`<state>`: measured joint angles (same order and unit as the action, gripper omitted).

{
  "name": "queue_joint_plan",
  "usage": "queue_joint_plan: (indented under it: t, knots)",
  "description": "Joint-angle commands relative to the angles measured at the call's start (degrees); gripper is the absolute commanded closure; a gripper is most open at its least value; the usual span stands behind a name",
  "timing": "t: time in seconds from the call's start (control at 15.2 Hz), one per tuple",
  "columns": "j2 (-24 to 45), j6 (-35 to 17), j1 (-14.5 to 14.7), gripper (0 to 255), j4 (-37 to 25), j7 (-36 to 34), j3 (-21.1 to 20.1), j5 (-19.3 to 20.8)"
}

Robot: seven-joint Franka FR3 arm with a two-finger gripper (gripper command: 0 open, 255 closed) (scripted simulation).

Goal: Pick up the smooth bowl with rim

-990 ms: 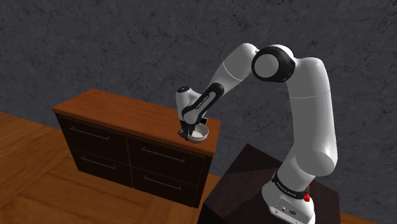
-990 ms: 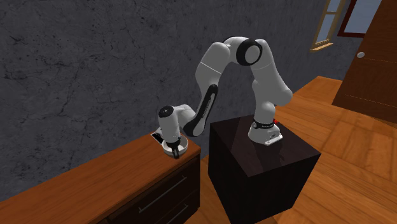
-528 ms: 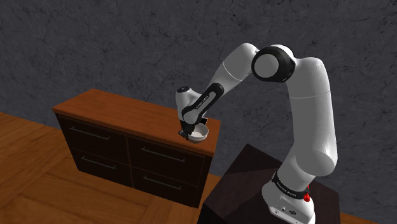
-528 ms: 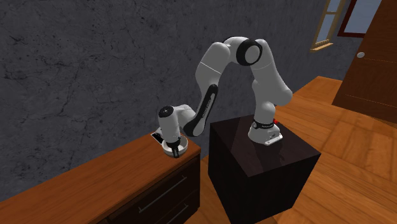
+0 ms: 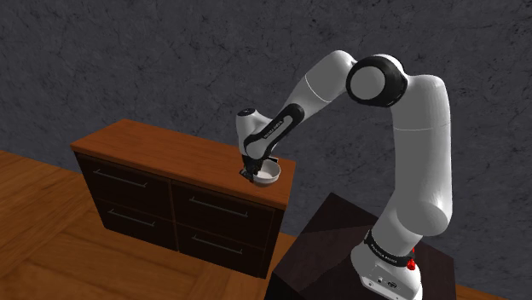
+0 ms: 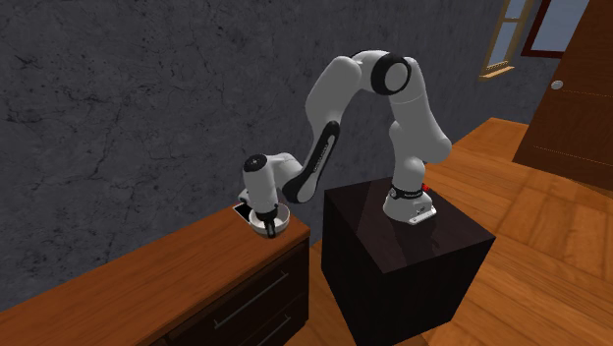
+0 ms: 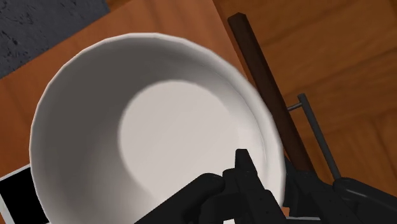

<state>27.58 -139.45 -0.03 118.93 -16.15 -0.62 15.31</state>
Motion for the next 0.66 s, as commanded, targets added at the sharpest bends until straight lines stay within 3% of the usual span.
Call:
queue_joint_plan:
  t: [0.0, 0.59]
  knots:
    - [-1.32, 1.07, -0.09, 255, 0.23, 0.32, -0.15, -0.25]
    - [-5.71, 5.23, -0.33, 255, 0.38, 1.53, -0.64, -1.23]
